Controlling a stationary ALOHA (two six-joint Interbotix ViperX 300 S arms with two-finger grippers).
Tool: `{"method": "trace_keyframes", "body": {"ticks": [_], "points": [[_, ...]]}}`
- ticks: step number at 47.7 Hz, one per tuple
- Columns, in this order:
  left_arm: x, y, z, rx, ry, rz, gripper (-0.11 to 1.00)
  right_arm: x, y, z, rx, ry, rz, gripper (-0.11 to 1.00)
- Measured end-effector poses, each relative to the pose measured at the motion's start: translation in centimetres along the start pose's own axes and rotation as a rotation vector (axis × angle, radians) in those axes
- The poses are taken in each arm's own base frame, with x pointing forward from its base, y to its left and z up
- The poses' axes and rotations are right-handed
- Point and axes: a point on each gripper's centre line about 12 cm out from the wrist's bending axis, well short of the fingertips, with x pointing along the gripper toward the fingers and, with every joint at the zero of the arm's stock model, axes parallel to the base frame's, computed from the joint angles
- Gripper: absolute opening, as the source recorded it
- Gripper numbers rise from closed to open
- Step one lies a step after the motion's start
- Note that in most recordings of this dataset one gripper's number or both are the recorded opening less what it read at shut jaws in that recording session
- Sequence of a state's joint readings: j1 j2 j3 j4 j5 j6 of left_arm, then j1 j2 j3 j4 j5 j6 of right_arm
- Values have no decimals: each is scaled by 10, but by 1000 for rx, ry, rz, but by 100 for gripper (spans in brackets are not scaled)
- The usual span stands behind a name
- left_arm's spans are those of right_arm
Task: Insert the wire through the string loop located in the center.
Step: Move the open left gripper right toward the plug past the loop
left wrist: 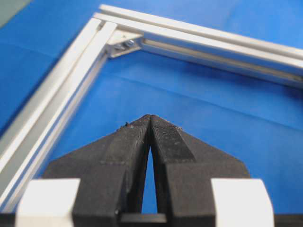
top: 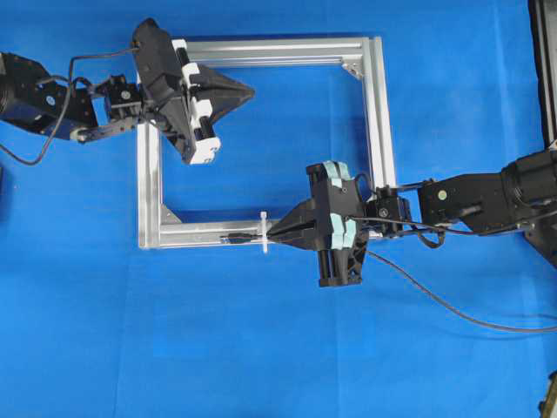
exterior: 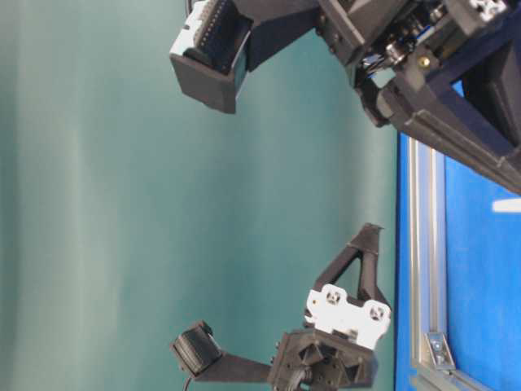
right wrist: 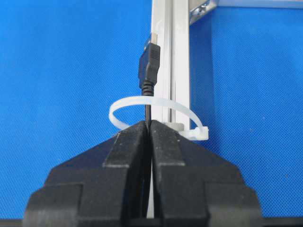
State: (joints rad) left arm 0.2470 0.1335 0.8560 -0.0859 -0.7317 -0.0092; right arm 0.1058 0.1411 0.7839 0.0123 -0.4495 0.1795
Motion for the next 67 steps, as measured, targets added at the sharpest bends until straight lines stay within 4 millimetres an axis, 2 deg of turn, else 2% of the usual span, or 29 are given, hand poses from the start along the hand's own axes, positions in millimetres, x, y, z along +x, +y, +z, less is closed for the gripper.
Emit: {"method": "trace_keyframes", "body": {"ticks": [9,21,31,38,47,67], "points": [[-8,-21,-6,9,16,-57,0,0,0,0,0,0,0,-3],[-27,-68,-21,42,53,-186,0,0,0,0,0,0,0,-3],[-44,-106,-25,68,55,-300,0,0,0,0,0,0,0,-3],[-51,-123,-27,82,55,-351,0,0,0,0,0,0,0,-3],[-54,-132,-28,73,59,-376,0,0,-1,0,1,0,-1,-3],[-54,-131,-29,48,70,-374,0,0,0,-1,0,2,0,-3]]}}
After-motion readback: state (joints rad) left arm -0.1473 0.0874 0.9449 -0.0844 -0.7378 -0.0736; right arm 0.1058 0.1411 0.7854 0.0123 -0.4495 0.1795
